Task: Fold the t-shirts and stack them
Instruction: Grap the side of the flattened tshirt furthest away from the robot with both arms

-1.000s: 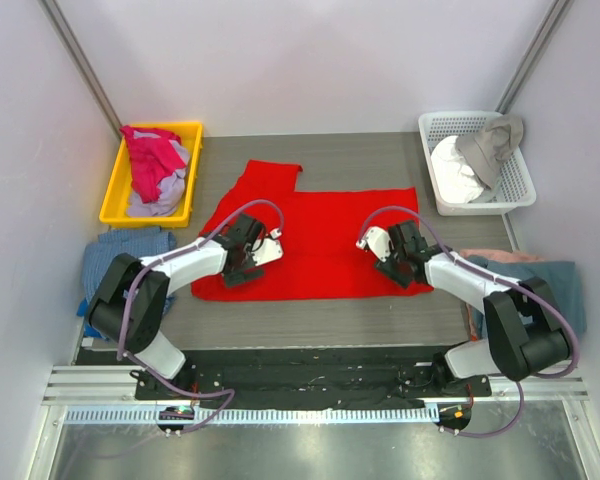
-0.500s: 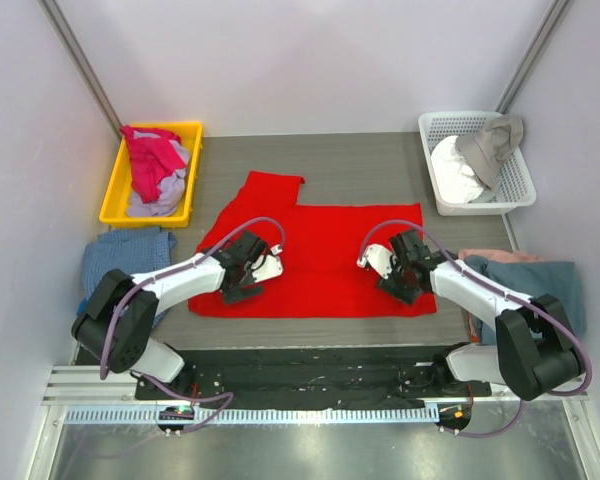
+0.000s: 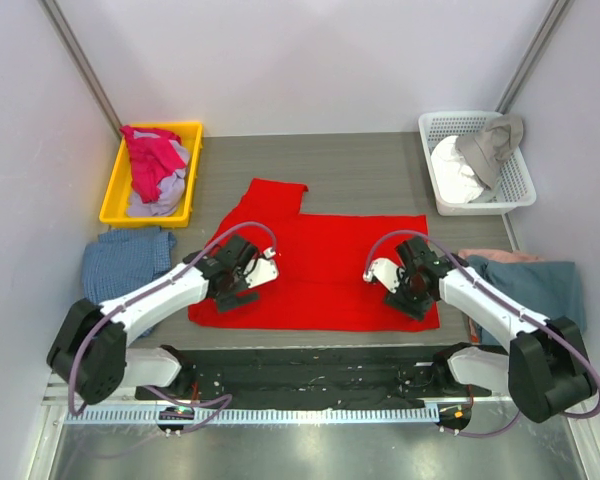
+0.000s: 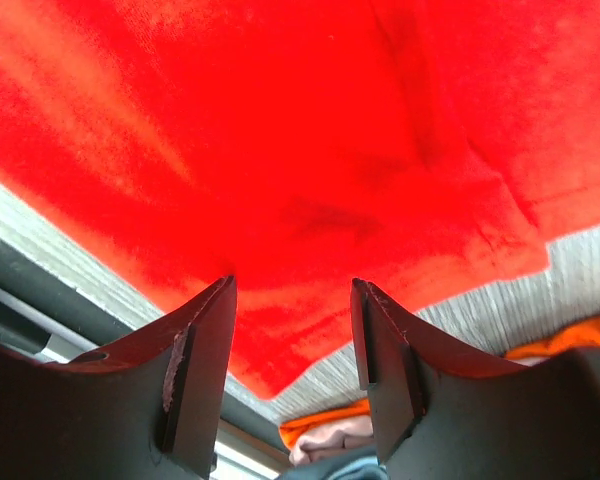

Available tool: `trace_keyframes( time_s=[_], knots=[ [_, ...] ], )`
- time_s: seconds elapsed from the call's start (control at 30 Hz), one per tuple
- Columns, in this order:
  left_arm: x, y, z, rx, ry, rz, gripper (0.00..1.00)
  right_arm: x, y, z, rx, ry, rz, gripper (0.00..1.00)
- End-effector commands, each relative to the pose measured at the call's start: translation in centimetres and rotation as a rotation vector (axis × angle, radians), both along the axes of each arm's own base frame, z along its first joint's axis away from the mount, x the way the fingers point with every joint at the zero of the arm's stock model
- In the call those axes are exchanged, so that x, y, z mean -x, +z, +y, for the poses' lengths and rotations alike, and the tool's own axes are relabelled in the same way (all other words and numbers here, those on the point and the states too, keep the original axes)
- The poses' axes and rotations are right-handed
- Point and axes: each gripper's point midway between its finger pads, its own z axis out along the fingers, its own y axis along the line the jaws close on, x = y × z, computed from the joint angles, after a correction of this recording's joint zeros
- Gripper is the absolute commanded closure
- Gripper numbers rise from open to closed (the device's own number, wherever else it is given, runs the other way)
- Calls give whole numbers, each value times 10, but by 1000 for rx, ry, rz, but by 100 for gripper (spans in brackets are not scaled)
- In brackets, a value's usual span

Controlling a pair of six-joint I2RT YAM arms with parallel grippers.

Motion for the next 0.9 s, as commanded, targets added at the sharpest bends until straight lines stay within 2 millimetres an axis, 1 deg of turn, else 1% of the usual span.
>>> trace_keyframes(
  time_s=[0.0,0.03,0.07,0.13,0.17,0.2,0.23,0.27,0.3,0.33,0.37,0.4,0.43,0.47,0.5,0.53,0.57,0.6,0.63,0.67,0.7,0.77,0.8,0.87],
  knots=[
    [-28,56,-20,126,2,-180,10,-23,30,10,-41,-21,-101,43],
    [-35,67,-25,144,0,-215,9,-35,40,9,-30,-38,-150,43],
    [-43,74,-27,153,1,-248,9,-40,45,10,-34,-45,-172,43],
    [-58,86,-32,164,2,-298,9,-60,56,13,-37,-68,-243,43],
    [-71,93,-34,184,3,-345,9,-67,58,12,-35,-78,-266,42],
    [-78,95,-35,194,7,-360,7,-80,64,14,-38,-93,-318,42],
    [-88,94,-42,220,4,-353,6,-89,66,14,-25,-111,-336,43],
    [-102,97,-40,249,30,-373,5,-96,68,14,-25,-129,-359,43],
    [-115,105,-44,285,44,-388,4,-111,75,18,-42,-149,-412,43],
    [-124,97,-52,327,41,-349,4,-118,74,19,-41,-182,-422,43],
    [-136,93,-45,344,81,-333,4,-125,74,20,-44,-201,-436,43],
    [-151,108,-50,397,104,-347,4,-138,82,24,-65,-219,-478,43],
    [-160,109,-52,418,112,-332,4,-145,84,24,-62,-245,-497,43],
    [-170,92,-51,426,131,-277,4,-151,76,25,-59,-268,-484,43],
    [-187,108,-55,459,133,-306,5,-163,82,28,-77,-292,-517,43],
    [-194,106,-61,478,121,-290,5,-170,82,28,-78,-312,-527,43],
    [-204,94,-64,477,124,-262,5,-176,74,27,-65,-345,-519,43],
    [-221,108,-70,495,117,-291,5,-188,80,28,-77,-367,-539,43],
    [-228,108,-73,498,116,-286,5,-194,79,28,-82,-385,-541,43],
    [-237,90,-78,492,116,-245,5,-198,78,28,-85,-404,-540,43],
    [-254,106,-84,514,107,-277,5,-206,75,29,-91,-434,-532,43],
    [-267,100,-85,537,129,-250,6,-214,72,26,-96,-467,-525,44],
    [-282,98,-91,561,127,-245,6,-218,72,26,-108,-489,-525,44],
    [-294,90,-89,578,159,-226,6,-223,71,22,-111,-513,-524,44]
  ],
)
